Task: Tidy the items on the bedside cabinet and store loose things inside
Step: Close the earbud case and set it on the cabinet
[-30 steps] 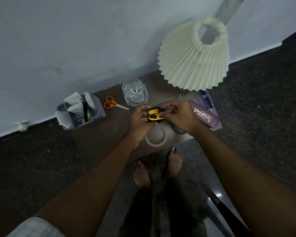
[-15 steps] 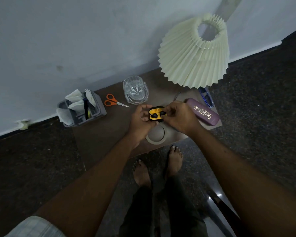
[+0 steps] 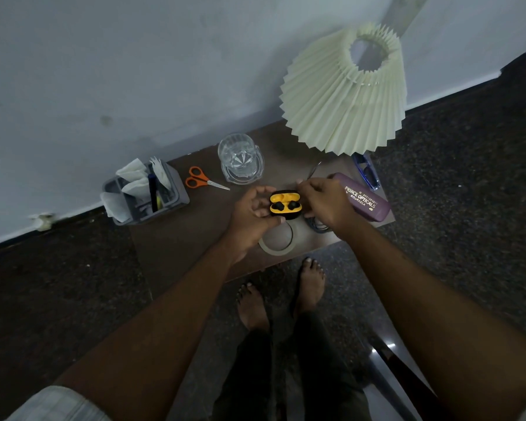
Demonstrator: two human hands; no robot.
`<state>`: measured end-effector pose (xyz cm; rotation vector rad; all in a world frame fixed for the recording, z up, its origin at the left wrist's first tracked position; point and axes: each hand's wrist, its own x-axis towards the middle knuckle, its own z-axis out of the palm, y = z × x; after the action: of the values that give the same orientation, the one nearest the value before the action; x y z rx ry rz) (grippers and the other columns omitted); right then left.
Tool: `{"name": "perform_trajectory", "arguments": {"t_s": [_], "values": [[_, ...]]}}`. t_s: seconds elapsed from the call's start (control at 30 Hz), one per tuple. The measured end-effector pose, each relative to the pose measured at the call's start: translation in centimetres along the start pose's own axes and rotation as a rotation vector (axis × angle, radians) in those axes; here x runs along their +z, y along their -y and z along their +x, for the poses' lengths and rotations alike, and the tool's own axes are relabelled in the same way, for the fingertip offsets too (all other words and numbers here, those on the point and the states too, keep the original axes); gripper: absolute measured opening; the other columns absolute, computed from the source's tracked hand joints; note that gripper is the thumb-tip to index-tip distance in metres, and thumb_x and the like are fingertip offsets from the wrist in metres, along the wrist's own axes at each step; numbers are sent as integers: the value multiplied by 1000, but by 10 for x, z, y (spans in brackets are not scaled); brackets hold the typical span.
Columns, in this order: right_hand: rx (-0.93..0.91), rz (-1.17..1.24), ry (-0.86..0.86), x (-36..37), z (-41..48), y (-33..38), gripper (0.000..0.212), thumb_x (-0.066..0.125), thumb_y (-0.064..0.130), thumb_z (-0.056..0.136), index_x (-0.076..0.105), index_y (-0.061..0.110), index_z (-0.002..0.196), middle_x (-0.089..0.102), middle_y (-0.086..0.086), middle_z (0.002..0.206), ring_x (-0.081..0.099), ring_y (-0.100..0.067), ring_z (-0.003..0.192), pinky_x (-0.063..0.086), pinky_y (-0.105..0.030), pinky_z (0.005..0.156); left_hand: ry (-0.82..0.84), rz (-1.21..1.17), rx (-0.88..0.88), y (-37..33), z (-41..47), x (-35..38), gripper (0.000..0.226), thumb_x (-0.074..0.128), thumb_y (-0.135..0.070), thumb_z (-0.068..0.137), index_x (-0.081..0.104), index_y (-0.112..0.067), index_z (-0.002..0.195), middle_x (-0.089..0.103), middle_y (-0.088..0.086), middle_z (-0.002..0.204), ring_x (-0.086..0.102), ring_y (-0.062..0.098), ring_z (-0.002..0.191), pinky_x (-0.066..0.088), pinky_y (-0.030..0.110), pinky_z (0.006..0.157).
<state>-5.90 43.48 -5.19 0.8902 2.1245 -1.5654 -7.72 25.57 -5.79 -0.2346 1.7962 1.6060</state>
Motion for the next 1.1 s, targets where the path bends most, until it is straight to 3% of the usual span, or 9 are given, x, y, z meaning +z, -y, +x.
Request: {"name": "perform_trajectory", "arguments": {"t_s": [0.1, 0.2, 0.4, 0.53, 0.63, 0.77, 0.97, 1.1], "values": [[71, 94, 82, 0, -4, 6, 36, 57, 34, 98, 72, 2, 96, 71, -25, 90, 68, -20, 64, 56, -28, 53, 15, -6, -3, -3, -2, 0, 62, 76, 16, 71, 55, -6, 126, 71, 12, 105, 71, 10, 88, 55, 21, 75], [92, 180, 131, -2, -6, 6, 34, 58, 30, 98, 71, -2, 100, 72, -24, 95, 70, -18, 71, 55, -22, 54, 21, 2, -2, -6, -2, -1, 61, 76, 15, 72, 55, -4, 126, 70, 14, 105, 71, 9, 85, 55, 20, 73], [60, 200, 182, -3, -2, 3, 30, 60, 27, 98, 70, 0, 105, 74, -20, 97, 74, -20, 77, 59, -26, 63, 2, 15, -9, -9, -2, -1, 57, 77, 11, 74, 57, -3, 126, 70, 12, 101, 69, 0, 77, 53, 13, 70], [45, 210, 202, -2, -2, 0, 26, 59, 22, 98, 70, 2, 111, 74, -18, 101, 73, -26, 89, 62, -30, 73, -28, -13, -21, -6, -1, 0, 52, 75, 9, 77, 59, -4, 125, 72, 18, 106, 69, 8, 82, 56, 24, 83], [40, 218, 213, -1, -2, -2, 24, 60, 20, 98, 70, 3, 110, 74, -15, 100, 73, -19, 84, 61, -27, 71, -41, -60, -52, -6, 0, 1, 47, 73, 9, 80, 58, -1, 124, 71, 23, 109, 70, 21, 91, 55, 39, 93], [48, 229, 202, 2, -2, -3, 20, 59, 19, 98, 69, 5, 108, 74, -12, 98, 71, -15, 82, 59, -23, 68, -56, -96, -84, -2, 3, 3, 43, 71, 8, 82, 59, -2, 122, 71, 24, 111, 68, 33, 108, 53, 46, 98], [72, 251, 192, 5, -1, -1, 20, 49, 12, 102, 68, 9, 104, 70, -13, 99, 69, -18, 86, 59, -22, 69, -96, -204, -128, 0, 7, 7, 34, 60, 7, 91, 58, 0, 124, 69, 17, 105, 65, 30, 108, 56, 39, 91], [46, 268, 184, 3, 0, 0, 22, 56, 3, 97, 65, -2, 117, 69, -11, 98, 68, -12, 83, 57, -17, 64, -160, -260, -154, 1, 10, 10, 25, 61, 5, 91, 60, -5, 114, 68, 18, 107, 66, 28, 103, 56, 39, 90]]}}
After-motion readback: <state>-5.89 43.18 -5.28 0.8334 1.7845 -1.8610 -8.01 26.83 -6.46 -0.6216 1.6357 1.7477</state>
